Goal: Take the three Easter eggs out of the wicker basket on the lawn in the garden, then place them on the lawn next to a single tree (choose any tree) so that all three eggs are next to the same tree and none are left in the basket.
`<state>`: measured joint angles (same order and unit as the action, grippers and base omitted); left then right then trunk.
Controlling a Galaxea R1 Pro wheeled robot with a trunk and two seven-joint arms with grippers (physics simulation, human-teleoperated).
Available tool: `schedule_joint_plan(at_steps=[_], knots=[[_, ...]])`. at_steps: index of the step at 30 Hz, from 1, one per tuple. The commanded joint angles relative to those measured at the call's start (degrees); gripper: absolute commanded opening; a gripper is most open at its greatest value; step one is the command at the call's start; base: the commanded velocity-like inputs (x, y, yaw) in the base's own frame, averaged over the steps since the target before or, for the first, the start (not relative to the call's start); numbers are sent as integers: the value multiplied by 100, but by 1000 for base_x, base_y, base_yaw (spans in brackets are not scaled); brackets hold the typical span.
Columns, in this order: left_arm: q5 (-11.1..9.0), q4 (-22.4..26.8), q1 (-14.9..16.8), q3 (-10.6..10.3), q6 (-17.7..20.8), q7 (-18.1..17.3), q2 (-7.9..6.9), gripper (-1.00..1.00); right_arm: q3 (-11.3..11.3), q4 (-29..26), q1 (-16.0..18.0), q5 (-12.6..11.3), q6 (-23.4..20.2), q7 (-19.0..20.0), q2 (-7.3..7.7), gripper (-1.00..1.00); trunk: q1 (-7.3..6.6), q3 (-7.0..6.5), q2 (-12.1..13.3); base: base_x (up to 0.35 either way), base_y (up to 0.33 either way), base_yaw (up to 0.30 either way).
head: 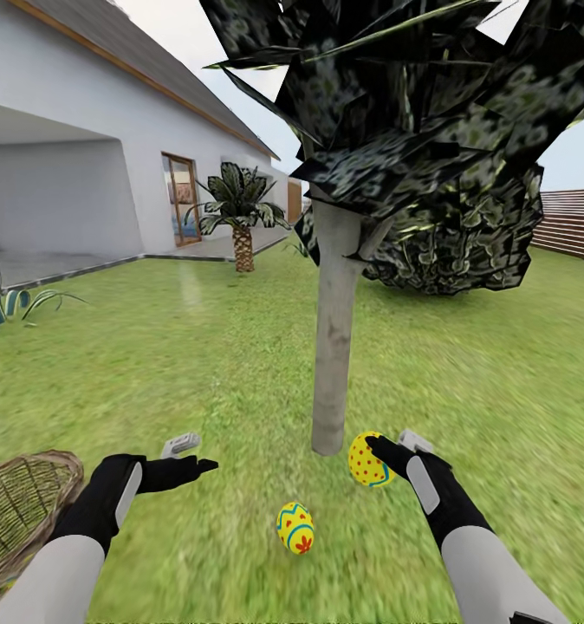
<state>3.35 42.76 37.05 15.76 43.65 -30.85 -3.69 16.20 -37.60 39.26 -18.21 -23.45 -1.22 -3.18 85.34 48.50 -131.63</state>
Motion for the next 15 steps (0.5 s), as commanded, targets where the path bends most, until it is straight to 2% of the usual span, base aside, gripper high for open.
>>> schedule_joint_plan(at_steps=[1,6,8,10,13,14,15], knots=[[34,5,4,18,29,-51,2,100,19,-11,3,-49,-29,-10,-6,-100,21,25,-44,0,0,0],[-26,5,6,62,66,-160,-57,100,8,-11,3,-42,-28,-10,-15,-100,131,114,-245,0,0,0],[-33,5,11,78,81,-491,-91,100,7,-11,3,-42,-22,-10,-16,-100,175,150,-325,0,0,0],[-31,3,13,83,115,-1014,-183,100,6,-11,3,-42,40,-10,-16,-100,219,186,-405,0,0,0],[-47,-19,13,116,206,-2225,-549,100,-2,-11,3,-42,130,-10,-22,-100,285,240,-526,0,0,0],[-49,-23,13,117,232,-2510,-626,100,-2,-11,3,-42,134,-10,-22,-100,307,258,-566,0,0,0],[-48,-27,13,119,270,-2943,-711,100,-2,-11,3,-42,138,-10,-23,-100,329,276,-606,0,0,0]])
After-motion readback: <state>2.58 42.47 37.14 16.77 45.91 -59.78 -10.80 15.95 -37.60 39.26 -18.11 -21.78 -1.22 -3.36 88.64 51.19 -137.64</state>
